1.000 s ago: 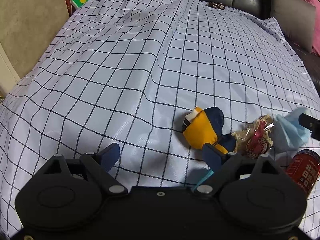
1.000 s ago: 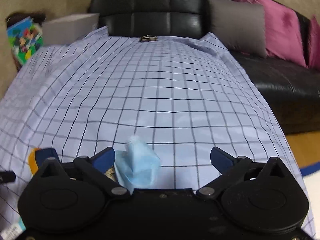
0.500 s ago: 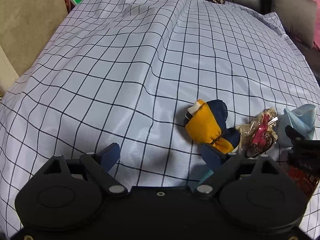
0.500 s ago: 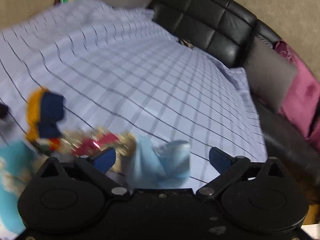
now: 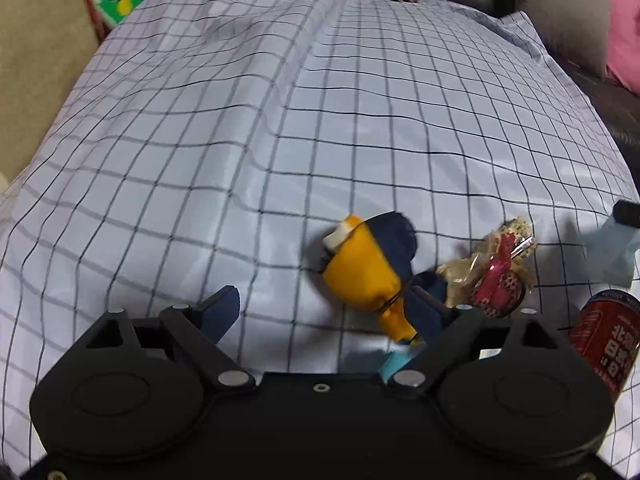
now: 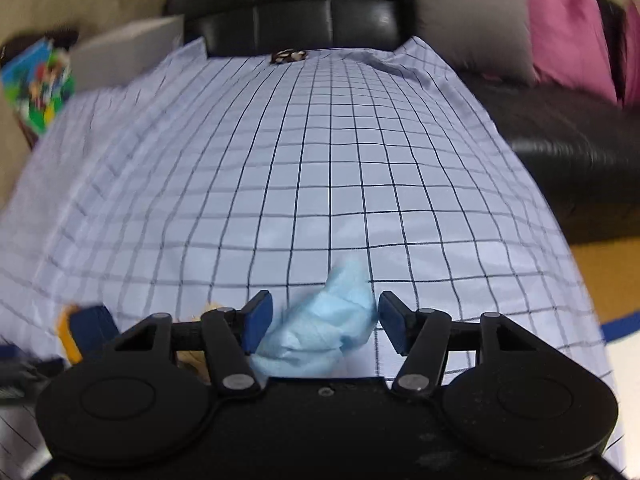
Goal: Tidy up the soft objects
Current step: 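Grasp the second blue face mask with the right gripper, then grasp the yellow-and-navy plush toy with the left gripper while the right holds the mask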
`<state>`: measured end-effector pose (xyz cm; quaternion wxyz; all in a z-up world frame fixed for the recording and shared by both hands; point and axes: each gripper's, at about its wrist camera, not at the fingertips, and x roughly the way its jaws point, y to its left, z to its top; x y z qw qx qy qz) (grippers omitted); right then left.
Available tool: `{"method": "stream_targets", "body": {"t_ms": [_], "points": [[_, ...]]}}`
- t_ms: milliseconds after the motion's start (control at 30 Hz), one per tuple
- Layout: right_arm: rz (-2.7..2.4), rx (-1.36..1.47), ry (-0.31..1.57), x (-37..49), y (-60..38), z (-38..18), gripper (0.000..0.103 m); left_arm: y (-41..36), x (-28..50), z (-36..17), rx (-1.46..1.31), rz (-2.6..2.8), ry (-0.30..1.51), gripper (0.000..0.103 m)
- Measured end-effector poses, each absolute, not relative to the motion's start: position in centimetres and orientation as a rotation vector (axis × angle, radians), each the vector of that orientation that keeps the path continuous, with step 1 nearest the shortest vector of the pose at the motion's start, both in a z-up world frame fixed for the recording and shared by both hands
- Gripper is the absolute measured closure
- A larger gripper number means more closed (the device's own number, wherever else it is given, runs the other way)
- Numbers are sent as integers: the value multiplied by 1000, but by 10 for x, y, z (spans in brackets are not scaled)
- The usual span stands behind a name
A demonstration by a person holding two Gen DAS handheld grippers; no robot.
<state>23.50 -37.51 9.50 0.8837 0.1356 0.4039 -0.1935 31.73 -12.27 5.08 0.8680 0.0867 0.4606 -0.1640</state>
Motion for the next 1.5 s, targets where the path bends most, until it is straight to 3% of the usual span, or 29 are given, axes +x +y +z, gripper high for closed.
{"method": "stream_targets", "body": {"t_ms": [267,400,767,1167,1233,1333,1500], "points": [[-447,359,866,235,-397,90,45,-153,327,38,228,-396,962,15],[-466,464,868,225,-419,86,38,-152,330,41,239,-449,949,14],[-475,493,852,214,-425,86,33,-146,321,61,304,-617,871,10],[-469,468,853,204,-417,92,31,-170,328,21,458,-567,936,9],[-476,457,851,203,-417,93,29,-168,329,16,445,-560,949,12],[-484,455,854,202,-419,93,28,-167,335,11,379,-563,986,28],[-492,464,862,200,-422,92,23,-162,338,10,279,-577,1020,26]]}}
